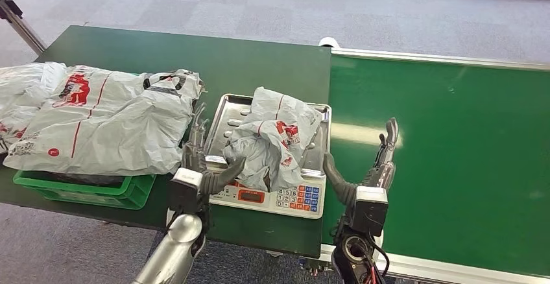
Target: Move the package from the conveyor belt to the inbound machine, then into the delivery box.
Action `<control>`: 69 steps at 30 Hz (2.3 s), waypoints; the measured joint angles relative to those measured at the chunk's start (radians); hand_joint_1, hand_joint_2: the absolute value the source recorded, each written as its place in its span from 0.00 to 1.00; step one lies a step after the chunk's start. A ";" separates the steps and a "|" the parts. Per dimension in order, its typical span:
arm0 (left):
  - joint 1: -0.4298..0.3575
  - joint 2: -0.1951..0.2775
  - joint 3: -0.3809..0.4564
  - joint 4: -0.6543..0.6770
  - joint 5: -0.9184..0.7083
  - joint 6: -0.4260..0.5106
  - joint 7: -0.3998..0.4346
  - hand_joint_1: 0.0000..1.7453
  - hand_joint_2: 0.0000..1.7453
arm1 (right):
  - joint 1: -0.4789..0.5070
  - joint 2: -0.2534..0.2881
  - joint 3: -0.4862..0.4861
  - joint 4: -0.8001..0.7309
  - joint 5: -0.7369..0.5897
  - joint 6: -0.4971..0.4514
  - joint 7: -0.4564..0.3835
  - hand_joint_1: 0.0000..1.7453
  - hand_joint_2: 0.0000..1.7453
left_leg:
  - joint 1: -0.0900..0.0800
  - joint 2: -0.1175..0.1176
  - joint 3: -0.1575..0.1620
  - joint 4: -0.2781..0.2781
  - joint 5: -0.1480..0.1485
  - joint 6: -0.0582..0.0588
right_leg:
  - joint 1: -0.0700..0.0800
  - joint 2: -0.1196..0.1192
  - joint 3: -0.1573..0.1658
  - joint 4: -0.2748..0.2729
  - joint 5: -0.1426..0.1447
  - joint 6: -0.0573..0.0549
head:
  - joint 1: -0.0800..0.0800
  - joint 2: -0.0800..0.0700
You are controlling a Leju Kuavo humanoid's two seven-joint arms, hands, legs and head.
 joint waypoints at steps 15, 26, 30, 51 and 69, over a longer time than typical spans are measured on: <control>-0.273 -0.019 -0.093 0.438 -0.360 -0.010 0.234 0.00 1.00 | 0.070 0.008 -0.124 -0.024 0.000 0.051 0.000 0.00 1.00 | 0.000 0.000 0.000 0.000 0.000 0.000 | 0.000 0.001 0.000 0.000 0.001 0.000 | 0.000 0.000; -0.280 -0.024 -0.115 0.509 -0.419 -0.049 0.258 0.90 1.00 | 0.079 0.024 -0.165 -0.030 0.016 0.066 0.000 0.00 1.00 | 0.000 0.000 0.002 0.000 0.000 0.000 | 0.000 -0.001 0.003 0.000 0.001 0.000 | 0.000 0.000; -0.282 -0.027 -0.109 0.509 -0.410 -0.050 0.242 0.91 1.00 | 0.084 0.025 -0.172 -0.032 0.018 0.063 0.000 0.00 1.00 | 0.000 -0.001 0.002 0.000 0.000 0.000 | 0.000 -0.001 0.004 0.000 0.000 0.000 | 0.000 0.000; -0.126 -0.029 -0.090 0.166 -0.147 0.089 0.004 1.00 1.00 | 0.089 0.039 -0.191 -0.032 0.024 0.064 0.000 0.00 1.00 | -0.001 0.000 -0.001 0.000 0.000 0.000 | -0.001 -0.001 -0.001 0.000 0.000 0.000 | 0.000 0.000; -0.046 0.016 -0.058 -0.219 -0.573 0.383 0.002 1.00 1.00 | 0.092 0.039 -0.195 -0.032 0.020 0.050 0.000 0.00 1.00 | -0.001 0.000 -0.002 0.000 0.000 0.000 | -0.001 0.000 -0.001 0.000 0.000 0.000 | 0.000 0.000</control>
